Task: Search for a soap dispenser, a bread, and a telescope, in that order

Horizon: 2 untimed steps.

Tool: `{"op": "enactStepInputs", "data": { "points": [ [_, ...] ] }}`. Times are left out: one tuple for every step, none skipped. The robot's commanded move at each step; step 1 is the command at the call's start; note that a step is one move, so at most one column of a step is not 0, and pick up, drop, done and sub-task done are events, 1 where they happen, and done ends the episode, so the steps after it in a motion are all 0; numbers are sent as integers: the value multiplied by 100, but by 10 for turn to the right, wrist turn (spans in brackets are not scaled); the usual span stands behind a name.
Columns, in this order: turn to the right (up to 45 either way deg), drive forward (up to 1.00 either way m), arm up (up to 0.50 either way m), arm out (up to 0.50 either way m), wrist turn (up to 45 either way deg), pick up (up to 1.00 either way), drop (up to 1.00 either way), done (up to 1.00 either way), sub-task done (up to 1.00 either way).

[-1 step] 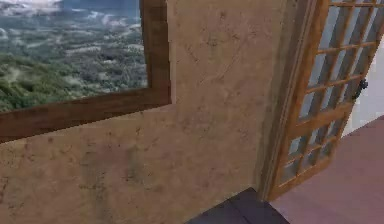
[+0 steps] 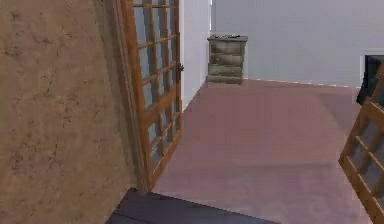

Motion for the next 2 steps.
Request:
{"op": "enactStepInputs", "data": {
  "points": [
    [450,0,0,0,0,0,0,0,0],
    [450,0,0,0,0,0,0,0,0]
  ]
}}
